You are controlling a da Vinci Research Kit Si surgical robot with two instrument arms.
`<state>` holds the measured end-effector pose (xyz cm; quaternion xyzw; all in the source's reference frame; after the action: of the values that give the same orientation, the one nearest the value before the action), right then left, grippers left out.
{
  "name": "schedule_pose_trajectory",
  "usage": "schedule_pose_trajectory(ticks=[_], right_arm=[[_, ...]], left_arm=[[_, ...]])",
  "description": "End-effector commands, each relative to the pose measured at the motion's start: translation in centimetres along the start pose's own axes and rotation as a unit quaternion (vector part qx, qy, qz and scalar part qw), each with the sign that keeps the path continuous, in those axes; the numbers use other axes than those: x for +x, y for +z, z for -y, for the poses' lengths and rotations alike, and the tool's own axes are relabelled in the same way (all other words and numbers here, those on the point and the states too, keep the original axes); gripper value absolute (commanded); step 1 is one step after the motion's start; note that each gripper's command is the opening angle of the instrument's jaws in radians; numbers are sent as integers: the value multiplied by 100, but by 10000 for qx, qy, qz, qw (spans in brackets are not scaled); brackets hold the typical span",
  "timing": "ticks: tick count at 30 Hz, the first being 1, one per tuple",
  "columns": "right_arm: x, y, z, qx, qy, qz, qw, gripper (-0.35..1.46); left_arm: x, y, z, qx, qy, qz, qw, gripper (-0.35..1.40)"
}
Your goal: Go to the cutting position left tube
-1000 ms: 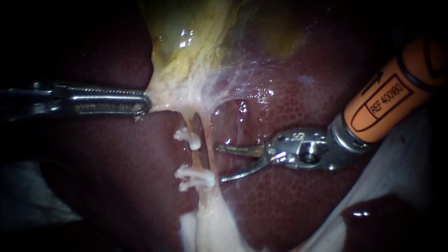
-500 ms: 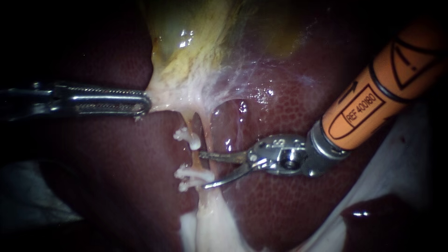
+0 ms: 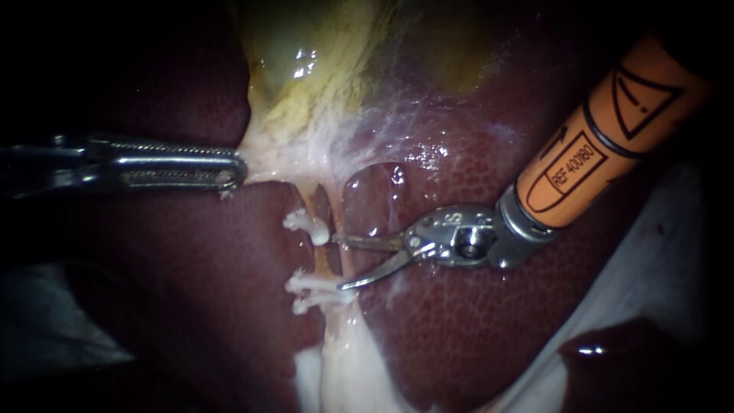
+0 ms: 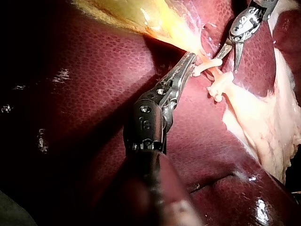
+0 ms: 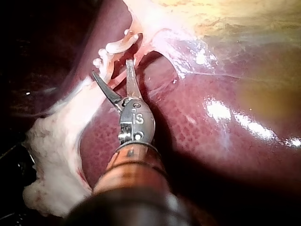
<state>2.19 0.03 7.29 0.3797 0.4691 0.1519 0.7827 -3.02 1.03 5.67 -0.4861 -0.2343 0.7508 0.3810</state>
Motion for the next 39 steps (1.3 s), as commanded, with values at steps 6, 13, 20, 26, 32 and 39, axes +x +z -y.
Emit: schedule_pose_trajectory(ticks=[6, 13, 20, 26, 32, 39], right_arm=[[4, 6, -3, -17, 7, -6, 10000, 124], [5, 8, -1, 46, 3, 13, 10000, 124], [15, 23, 9, 251, -88, -45, 9996, 124], [19, 38, 11, 484, -221, -85, 9985, 123], [22, 61, 6, 465, -267, -195, 9984, 124], [31, 76, 3, 274, -245, -410, 9985, 124]], left_arm=[[0, 0, 0, 0, 1, -1, 10000, -35], [0, 0, 0, 0, 1, -1, 10000, -35], [0, 0, 0, 1, 1, -1, 10000, -35], [0, 0, -1, 2, 0, -1, 10000, -35], [0, 0, -2, 5, -1, -2, 10000, -35], [0, 0, -2, 7, -2, -3, 10000, -35]])
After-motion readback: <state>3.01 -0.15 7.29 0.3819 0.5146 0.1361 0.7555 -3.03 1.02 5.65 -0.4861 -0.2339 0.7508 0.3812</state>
